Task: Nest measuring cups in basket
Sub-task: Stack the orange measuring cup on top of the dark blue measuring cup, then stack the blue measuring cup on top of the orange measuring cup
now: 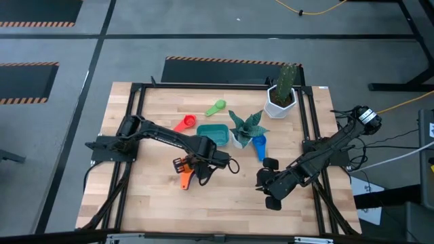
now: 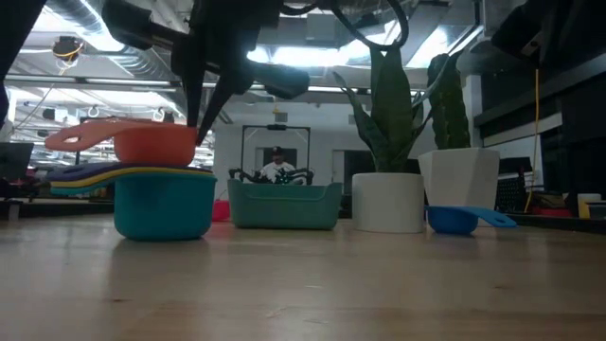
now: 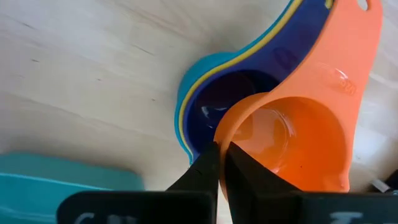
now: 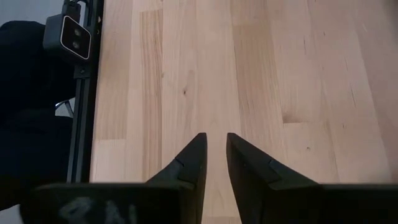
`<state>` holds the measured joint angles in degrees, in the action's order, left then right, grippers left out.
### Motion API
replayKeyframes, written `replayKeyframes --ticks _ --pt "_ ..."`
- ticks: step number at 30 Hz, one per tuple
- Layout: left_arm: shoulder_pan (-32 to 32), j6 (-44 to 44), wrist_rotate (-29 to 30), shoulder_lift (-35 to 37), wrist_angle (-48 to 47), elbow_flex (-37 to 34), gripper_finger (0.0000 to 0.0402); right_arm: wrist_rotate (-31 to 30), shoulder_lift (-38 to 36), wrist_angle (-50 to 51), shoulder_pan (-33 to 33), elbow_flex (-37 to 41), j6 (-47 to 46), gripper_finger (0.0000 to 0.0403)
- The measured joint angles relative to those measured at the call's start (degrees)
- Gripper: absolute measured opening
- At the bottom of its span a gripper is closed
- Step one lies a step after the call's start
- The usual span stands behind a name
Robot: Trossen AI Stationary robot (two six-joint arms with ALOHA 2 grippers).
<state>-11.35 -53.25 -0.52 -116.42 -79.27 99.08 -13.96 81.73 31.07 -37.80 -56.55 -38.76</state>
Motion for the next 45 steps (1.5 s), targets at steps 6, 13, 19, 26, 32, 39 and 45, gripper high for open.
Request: replayKeyframes --ticks 6,13,19,26,32,39,45 --pt "0.0 0.1 0.3 0.0 1.2 0.0 0.0014 0.0 0.0 0.0 0.0 0.0 0.0 0.0066" --pt "0.0 0.2 1.7 0.0 1.6 0.0 0.0052 0.0 0.0 0.0 0.0 0.0 0.1 0.0066" --pt "0.0 0.2 1.7 0.0 2.2 0.0 0.0074 0.0 0.0 0.0 0.0 0.0 0.2 0.0066" --pt "0.0 8.8 1.0 0.0 4.4 0.0 0.0073 0.0 0.0 0.0 0.0 0.0 -1.6 0.0066" --pt "-0.1 21.2 -2.0 0.1 1.6 3.8 0.0072 0.0 -0.8 0.5 0.2 0.0 -2.9 0.0066" --pt "1.3 28.1 -2.0 4.4 -3.3 6.0 0.0070 -1.3 -8.0 5.6 2.2 0.0 -3.2 0.0066" --pt "5.6 35.6 -1.6 12.8 -3.6 4.6 0.0069 -9.9 -14.8 18.1 5.5 0.0 -10.2 0.0066"
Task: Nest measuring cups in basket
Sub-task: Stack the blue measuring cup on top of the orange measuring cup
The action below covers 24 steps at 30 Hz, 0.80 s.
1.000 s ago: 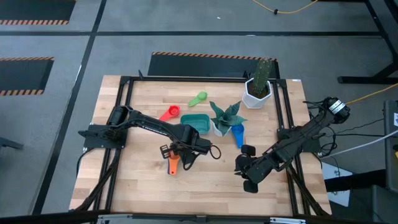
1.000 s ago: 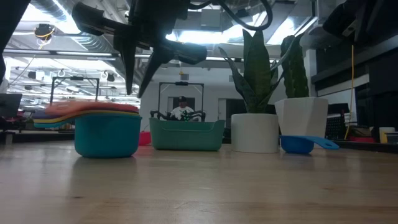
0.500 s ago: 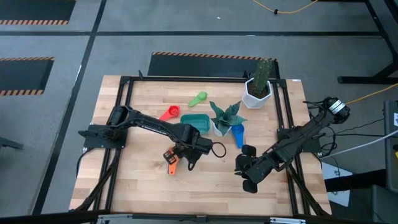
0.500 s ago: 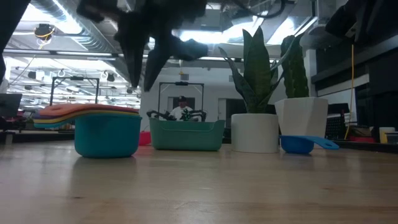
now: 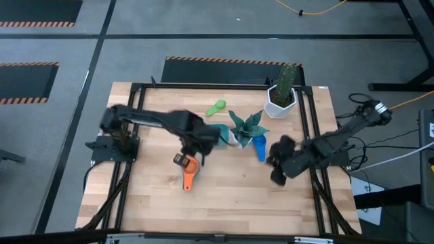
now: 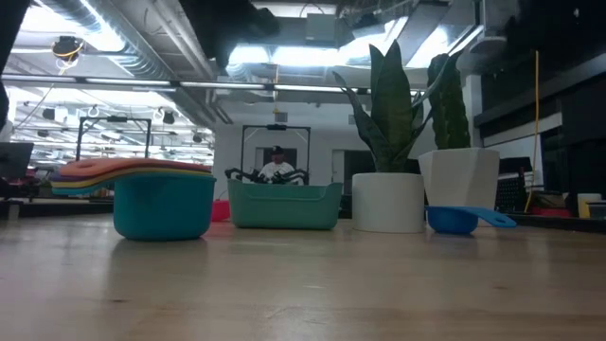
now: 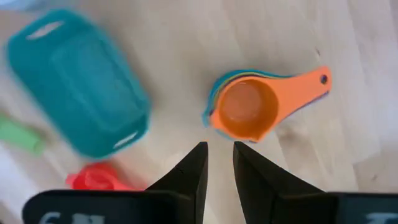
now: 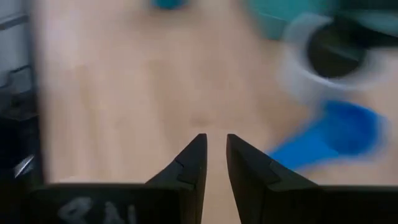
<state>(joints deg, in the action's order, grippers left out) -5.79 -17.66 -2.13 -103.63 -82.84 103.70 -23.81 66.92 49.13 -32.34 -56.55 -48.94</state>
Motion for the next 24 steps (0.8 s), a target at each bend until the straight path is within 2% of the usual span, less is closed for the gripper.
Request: replayKeyframes --ticks 5,8,13,17,20,24 --pt "3.4 1.8 -0.1 10.7 10.8 -10.7 0.0069 -3.9 -4.4 17.9 4.7 0.0 -15.3 0.0066" --pt "4.7 4.6 0.0 18.2 22.1 -20.9 0.0069 -5.2 -6.3 22.0 6.9 0.3 -19.6 0.0066" --pt "5.1 10.8 0.4 28.5 41.7 -37.4 0.0069 -6.5 -9.3 16.3 10.4 5.3 -19.9 0.0066" --pt "4.3 14.9 1.8 33.1 55.5 -47.7 0.0069 -3.8 -11.6 10.0 14.4 11.8 -19.9 0.0066" --pt "4.1 15.8 2.0 33.7 65.4 -52.7 0.0069 0.2 -13.5 5.4 18.1 16.3 -19.8 0.0066" --pt "3.6 16.3 2.1 33.4 72.6 -56.3 0.0069 2.3 -15.1 0.0 21.9 20.7 -19.8 0.0066"
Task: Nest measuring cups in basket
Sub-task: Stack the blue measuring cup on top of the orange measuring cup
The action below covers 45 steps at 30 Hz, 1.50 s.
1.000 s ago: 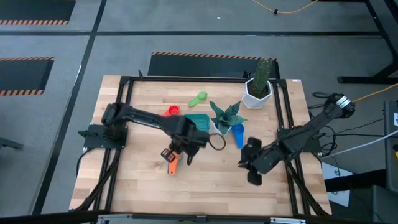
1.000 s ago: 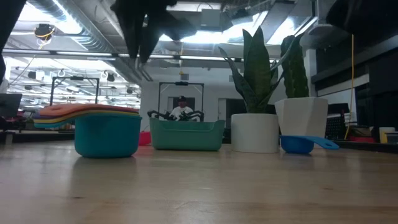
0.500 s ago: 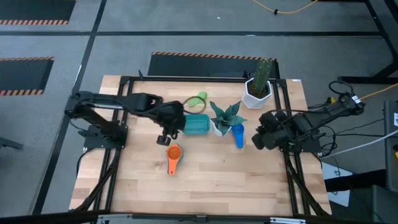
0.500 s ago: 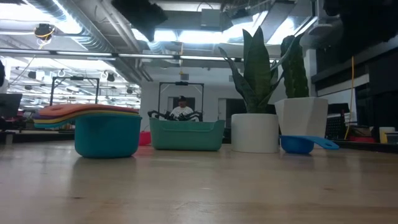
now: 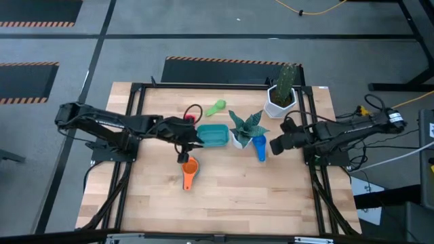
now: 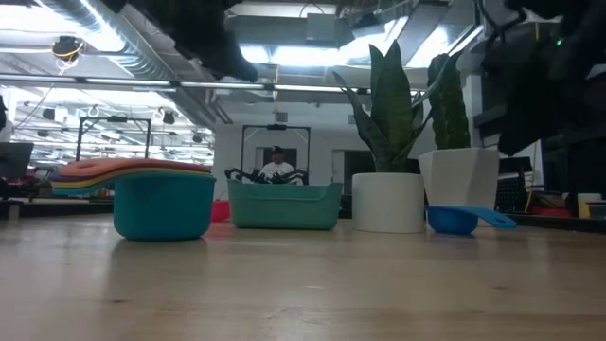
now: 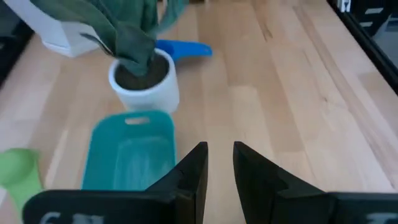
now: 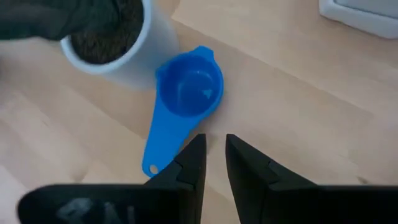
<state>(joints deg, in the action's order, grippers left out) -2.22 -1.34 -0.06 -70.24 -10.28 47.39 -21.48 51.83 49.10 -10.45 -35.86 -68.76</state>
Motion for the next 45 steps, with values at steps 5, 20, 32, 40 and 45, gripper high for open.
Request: replayKeyframes --ticks 5,20,32,40,45 --pt "0.0 2.6 0.0 -1.3 1.7 -1.7 0.0069 -0.2 -0.2 -8.9 3.1 4.1 0.2 0.0066" --pt "0.0 2.8 0.0 -1.4 1.6 -2.3 0.0069 -1.4 0.3 -25.8 8.3 13.9 0.2 0.0066" --pt "0.0 2.8 0.0 -1.4 2.3 -2.3 0.0069 -2.0 0.3 -34.8 9.3 19.0 0.2 0.0066" --pt "0.0 2.8 0.0 -1.4 2.2 -2.2 0.0069 -2.0 0.9 -39.5 9.3 21.3 1.5 0.0066" --pt "0.0 2.8 0.0 -1.4 2.2 -2.2 0.0069 -2.7 3.0 -39.6 9.3 21.3 1.5 0.0066"
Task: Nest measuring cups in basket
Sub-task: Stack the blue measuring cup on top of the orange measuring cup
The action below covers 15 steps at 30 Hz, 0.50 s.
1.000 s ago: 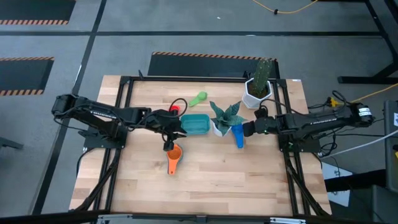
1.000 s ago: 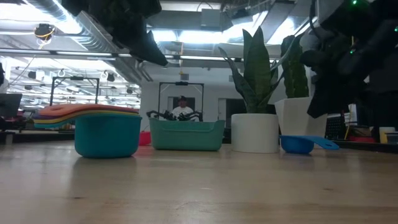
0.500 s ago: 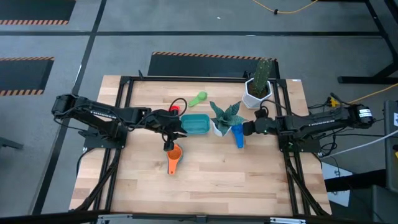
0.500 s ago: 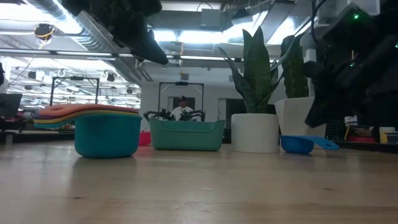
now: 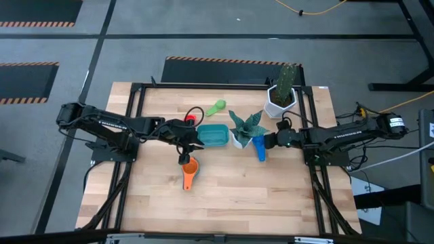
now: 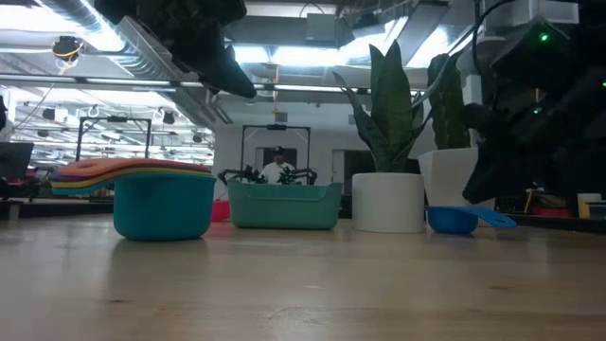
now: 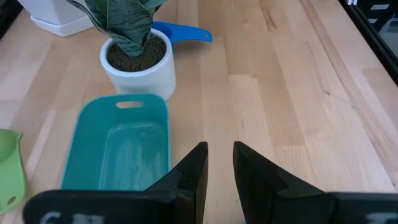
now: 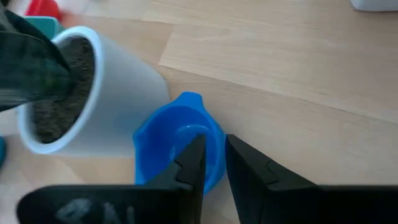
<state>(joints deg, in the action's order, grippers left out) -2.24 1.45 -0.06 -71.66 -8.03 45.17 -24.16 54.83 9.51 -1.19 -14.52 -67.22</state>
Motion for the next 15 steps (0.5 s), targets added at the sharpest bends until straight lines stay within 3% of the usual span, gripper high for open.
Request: replayKeyframes --ticks 15 --pt "0.0 0.0 0.0 0.0 0.0 0.0 0.0069 -0.2 7.4 -4.2 0.0 0.0 0.2 0.0066"
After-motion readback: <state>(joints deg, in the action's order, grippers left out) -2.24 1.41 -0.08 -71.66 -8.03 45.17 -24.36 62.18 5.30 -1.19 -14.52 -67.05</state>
